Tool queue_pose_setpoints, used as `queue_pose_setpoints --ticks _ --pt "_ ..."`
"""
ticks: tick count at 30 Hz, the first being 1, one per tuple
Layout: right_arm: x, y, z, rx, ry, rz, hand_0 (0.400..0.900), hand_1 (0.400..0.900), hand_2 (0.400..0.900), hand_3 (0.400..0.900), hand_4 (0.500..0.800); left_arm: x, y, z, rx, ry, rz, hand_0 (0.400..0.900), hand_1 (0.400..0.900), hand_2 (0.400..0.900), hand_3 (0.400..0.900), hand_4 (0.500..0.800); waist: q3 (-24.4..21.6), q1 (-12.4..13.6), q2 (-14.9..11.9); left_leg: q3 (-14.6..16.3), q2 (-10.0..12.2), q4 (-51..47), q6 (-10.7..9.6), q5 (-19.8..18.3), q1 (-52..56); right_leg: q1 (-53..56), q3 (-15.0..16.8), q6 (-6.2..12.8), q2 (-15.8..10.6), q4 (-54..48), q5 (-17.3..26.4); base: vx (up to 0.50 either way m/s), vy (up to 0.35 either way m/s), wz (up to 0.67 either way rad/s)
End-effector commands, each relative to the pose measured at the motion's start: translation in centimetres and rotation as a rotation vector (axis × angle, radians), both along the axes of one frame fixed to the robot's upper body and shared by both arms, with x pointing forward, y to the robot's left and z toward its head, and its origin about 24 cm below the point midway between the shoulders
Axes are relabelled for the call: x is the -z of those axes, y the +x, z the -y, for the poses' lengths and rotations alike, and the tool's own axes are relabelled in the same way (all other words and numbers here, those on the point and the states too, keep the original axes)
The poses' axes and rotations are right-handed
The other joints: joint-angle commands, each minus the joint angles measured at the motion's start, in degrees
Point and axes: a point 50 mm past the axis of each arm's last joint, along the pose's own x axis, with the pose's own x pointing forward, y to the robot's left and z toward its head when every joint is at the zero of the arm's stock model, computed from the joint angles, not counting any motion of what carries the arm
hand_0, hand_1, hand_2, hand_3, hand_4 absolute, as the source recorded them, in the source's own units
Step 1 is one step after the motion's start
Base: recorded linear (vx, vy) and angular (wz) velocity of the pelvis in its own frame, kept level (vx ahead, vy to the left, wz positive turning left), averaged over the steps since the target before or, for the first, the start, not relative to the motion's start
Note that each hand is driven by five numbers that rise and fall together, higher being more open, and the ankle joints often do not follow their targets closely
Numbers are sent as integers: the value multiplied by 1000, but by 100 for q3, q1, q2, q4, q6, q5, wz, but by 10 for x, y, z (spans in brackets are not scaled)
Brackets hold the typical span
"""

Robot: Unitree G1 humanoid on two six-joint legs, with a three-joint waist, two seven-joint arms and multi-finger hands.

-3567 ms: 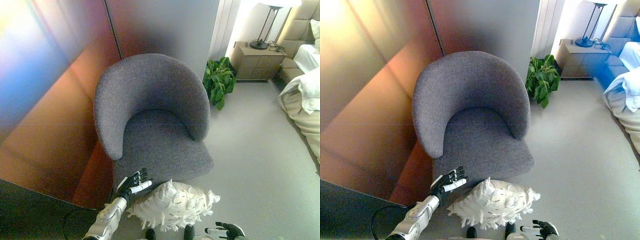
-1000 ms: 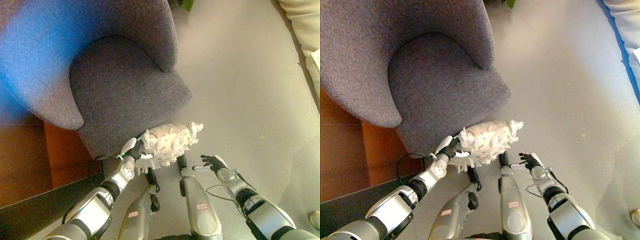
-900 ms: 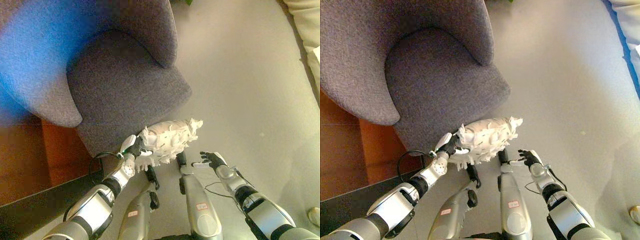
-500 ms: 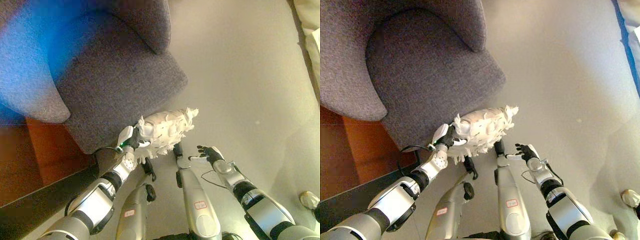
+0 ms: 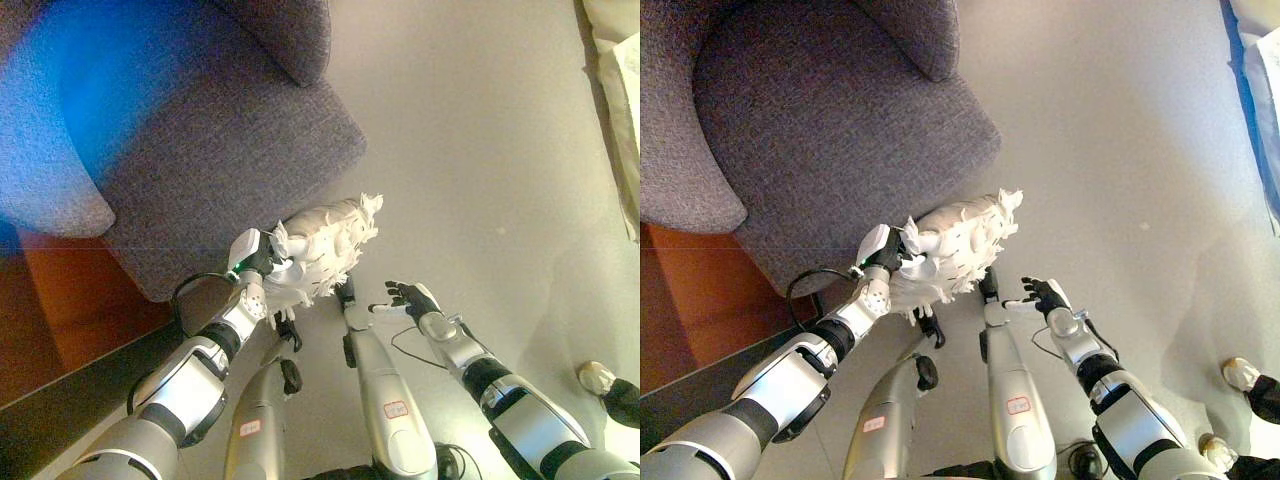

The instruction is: Pick up the pillow and put it on the sofa.

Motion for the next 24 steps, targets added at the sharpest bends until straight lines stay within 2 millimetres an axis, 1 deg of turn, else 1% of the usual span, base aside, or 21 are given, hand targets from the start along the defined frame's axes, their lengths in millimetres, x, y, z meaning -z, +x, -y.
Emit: queue_pose_setpoints --ticks 1,8,12,15,16,19,22,23,24 --pt "-6 3 1 -4 -8 40 900 900 900 900 800 -14 6 -7 -5 -3 69 400 400 400 400 500 17 -83 -38 -514 271 829 -523 -326 -342 12 142 469 -195 96 -210 0 0 0" --pt "5 -6 3 13 -7 -2 900 900 900 900 800 -13 4 -1 27 -59 83 400 400 400 400 500 17 -31 -15 -571 267 634 -522 -324 82 412 65 461 -212 53 -304 6 -2 1" --pt "20 -20 9 35 -6 -56 900 900 900 900 800 -8 -1 6 66 -109 71 400 400 400 400 500 17 36 -4 -620 252 396 -517 -320 605 921 -21 466 -226 -67 -371 46 -7 5" --pt "36 -38 16 53 -2 -111 900 900 900 900 800 3 -9 12 102 -140 33 400 400 400 400 500 -191 82 31 -632 236 163 -506 -307 962 1258 -91 473 -232 -198 -416 87 2 4" --pt "39 -41 17 54 -3 -121 900 900 900 900 800 5 -11 13 107 -144 27 400 400 400 400 500 -233 90 34 -633 232 124 -503 -302 1011 1305 -99 476 -234 -217 -422 109 5 4" --pt "60 -68 27 66 -7 -208 900 900 900 900 800 19 -22 19 144 -173 -19 400 400 400 400 500 -545 147 70 -668 194 -123 -463 -293 1364 1679 -154 500 -236 -328 -487 140 4 7" --pt "75 -93 34 88 1 -284 900 900 900 900 800 28 -32 24 190 -198 -62 400 400 400 400 500 -806 191 97 -709 159 -321 -419 -294 1672 2023 -192 522 -222 -415 -563 139 -8 10" --pt "77 -96 35 90 2 -294 900 900 900 900 800 29 -33 25 199 -205 -67 400 400 400 400 500 -834 194 99 -715 155 -342 -414 -295 1708 2062 -196 526 -219 -428 -571 166 -6 11" --pt "85 -110 39 102 4 -333 900 900 900 900 800 33 -38 26 219 -221 -94 400 400 400 400 500 -969 216 127 -734 145 -441 -397 -297 1861 2240 -221 532 -207 -481 -612 165 8 11"
